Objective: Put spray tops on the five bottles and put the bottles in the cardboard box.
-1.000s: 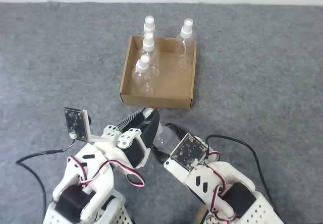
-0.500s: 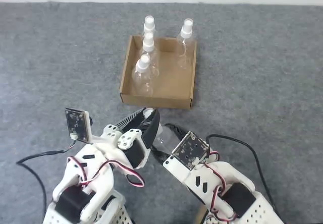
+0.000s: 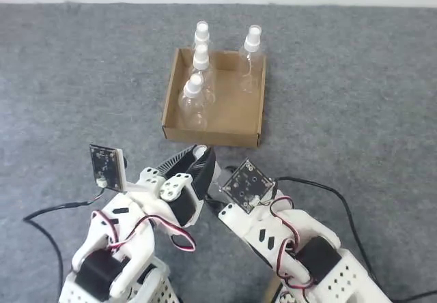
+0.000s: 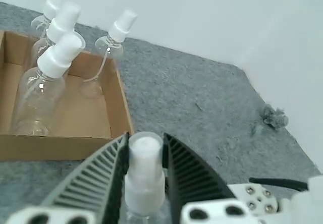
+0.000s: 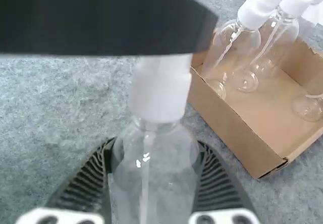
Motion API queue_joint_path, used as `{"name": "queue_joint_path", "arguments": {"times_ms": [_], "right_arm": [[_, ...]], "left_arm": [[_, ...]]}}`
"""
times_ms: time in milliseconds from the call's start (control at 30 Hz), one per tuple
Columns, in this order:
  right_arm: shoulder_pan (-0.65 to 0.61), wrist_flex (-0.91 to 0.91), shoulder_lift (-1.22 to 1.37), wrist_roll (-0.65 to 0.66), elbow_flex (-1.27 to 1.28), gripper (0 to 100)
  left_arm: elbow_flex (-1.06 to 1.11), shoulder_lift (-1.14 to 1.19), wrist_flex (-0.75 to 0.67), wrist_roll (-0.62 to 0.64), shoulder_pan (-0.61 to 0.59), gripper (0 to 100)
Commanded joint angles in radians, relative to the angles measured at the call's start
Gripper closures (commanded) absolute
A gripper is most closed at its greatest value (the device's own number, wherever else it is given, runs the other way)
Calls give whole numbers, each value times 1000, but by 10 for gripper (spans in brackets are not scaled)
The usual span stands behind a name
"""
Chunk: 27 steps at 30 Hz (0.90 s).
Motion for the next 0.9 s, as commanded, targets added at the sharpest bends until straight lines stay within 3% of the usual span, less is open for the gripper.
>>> {"name": "queue_joint_path", "arguments": {"times_ms": [0,233,533,867], "right_arm": [[22,-44,18,-11,-68,985],[44,-47,15,-9,-68,985],[61,-65,15,-8,-63,984],[61,-65,15,-6,-61,983]], "left_arm": [[-13,-15,-21,-49,0,988],[-21,-15,38,-94,2,984],[-25,-15,60,-106,2,824],[-38,-15,61,-106,2,779]]}}
